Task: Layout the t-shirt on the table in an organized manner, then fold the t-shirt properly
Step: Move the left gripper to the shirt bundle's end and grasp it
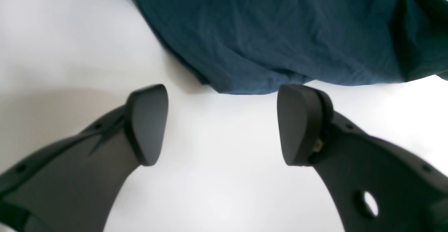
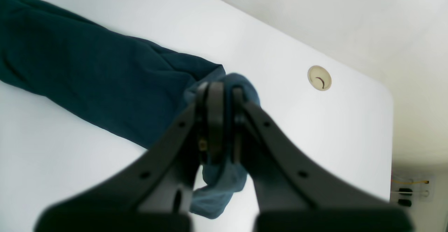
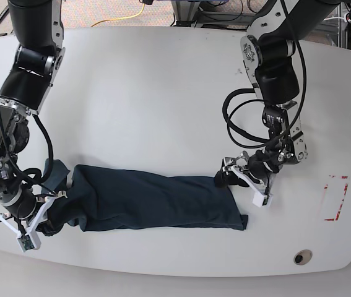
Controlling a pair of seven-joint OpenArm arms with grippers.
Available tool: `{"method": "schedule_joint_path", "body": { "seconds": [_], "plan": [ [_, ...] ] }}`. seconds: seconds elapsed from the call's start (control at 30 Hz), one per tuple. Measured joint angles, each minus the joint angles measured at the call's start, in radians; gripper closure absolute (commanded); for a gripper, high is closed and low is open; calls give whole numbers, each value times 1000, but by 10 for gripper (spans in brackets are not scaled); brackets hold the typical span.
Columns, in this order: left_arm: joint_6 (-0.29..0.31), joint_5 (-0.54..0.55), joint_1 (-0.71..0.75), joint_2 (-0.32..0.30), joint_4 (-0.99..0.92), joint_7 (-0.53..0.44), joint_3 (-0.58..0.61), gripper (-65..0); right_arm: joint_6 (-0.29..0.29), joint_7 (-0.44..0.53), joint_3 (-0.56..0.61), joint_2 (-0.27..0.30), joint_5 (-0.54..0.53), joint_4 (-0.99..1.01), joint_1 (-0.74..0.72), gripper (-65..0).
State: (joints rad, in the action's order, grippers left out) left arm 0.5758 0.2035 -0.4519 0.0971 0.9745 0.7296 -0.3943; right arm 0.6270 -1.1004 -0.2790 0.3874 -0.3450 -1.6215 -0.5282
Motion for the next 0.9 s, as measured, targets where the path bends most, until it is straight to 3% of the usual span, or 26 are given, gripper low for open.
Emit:
{"method": "schedule_joint_path", "body": {
  "seconds": [0.37, 0.53, 0.9],
  "plan": [
    [0, -1, -43, 5, -159, -71, 2, -458, 0, 0, 2, 0, 0, 0, 0, 0],
    [-60, 11, -76, 4, -242, -137, 2, -458, 0, 0, 1, 0, 0, 0, 0, 0],
    [-79, 17, -146, 10, -376, -199, 2, -458, 0, 0, 1, 0, 0, 0, 0, 0]
  ]
}}
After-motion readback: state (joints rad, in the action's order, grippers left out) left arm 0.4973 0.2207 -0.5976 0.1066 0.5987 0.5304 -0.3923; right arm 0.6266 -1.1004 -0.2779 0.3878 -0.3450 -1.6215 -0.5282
